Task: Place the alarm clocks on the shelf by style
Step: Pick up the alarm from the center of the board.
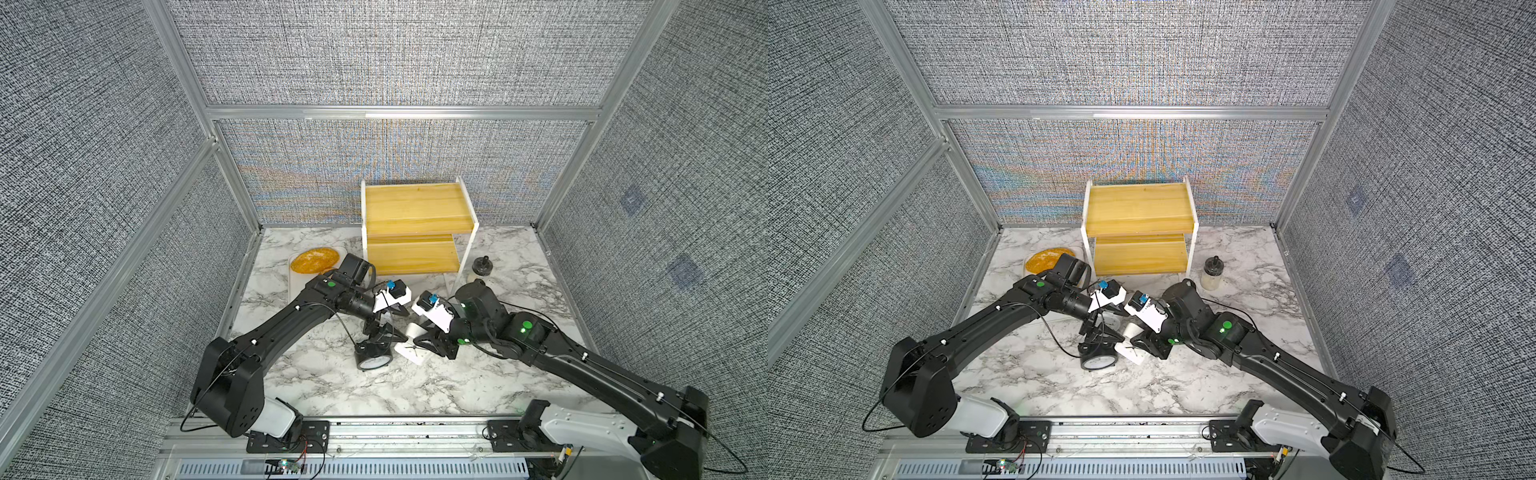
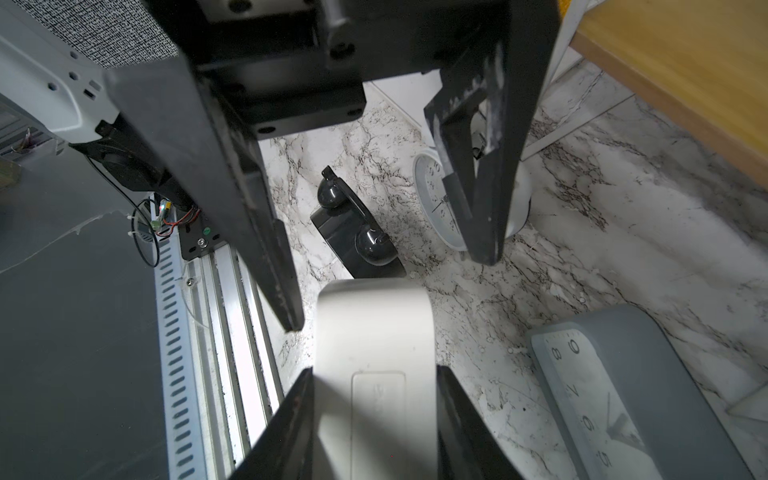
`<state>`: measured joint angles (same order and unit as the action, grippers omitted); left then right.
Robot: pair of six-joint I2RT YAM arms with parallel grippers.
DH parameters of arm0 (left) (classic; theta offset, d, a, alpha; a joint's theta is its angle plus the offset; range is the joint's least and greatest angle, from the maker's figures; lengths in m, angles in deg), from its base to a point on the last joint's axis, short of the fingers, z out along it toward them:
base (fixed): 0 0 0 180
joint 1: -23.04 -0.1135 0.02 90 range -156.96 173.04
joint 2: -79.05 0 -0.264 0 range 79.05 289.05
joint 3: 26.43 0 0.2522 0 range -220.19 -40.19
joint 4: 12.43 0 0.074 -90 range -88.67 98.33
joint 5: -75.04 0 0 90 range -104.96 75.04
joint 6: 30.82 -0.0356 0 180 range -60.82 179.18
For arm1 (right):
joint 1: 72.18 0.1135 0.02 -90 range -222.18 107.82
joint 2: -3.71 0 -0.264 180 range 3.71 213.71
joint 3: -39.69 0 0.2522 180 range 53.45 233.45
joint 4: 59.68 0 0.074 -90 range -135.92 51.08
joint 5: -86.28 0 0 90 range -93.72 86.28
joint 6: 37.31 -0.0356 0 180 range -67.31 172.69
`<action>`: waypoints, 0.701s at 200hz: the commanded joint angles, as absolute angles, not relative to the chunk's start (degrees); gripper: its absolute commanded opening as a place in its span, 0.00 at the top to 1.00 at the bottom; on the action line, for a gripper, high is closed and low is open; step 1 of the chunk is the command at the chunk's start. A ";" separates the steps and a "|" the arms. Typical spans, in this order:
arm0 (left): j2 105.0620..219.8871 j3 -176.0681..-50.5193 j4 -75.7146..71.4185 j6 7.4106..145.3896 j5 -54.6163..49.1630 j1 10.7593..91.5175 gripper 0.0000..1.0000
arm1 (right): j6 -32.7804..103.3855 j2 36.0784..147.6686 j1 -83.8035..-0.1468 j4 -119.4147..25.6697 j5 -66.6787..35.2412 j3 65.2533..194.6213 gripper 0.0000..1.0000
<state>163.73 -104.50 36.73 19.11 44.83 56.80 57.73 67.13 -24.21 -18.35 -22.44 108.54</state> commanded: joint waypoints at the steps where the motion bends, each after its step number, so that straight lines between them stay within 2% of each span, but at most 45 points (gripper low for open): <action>1: 164.26 -104.63 37.66 18.14 46.48 56.88 0.21 | 57.65 66.67 -24.17 -21.39 -21.67 108.91 0.69; 70: 164.89 -104.16 38.20 17.96 47.95 56.88 0.36 | 57.14 66.26 -24.18 -22.29 -21.30 108.22 0.69; 98: 165.81 -105.17 39.77 17.58 48.76 56.96 0.47 | 57.06 66.46 -24.14 -22.45 -21.39 107.94 0.69; 129: 167.52 -107.64 44.06 15.78 49.36 56.96 0.68 | 56.99 66.67 -24.18 -22.41 -21.04 107.77 0.69; 140: 168.02 -108.24 45.05 15.58 49.38 56.97 0.73 | 56.90 66.73 -24.14 -22.25 -20.56 107.68 0.69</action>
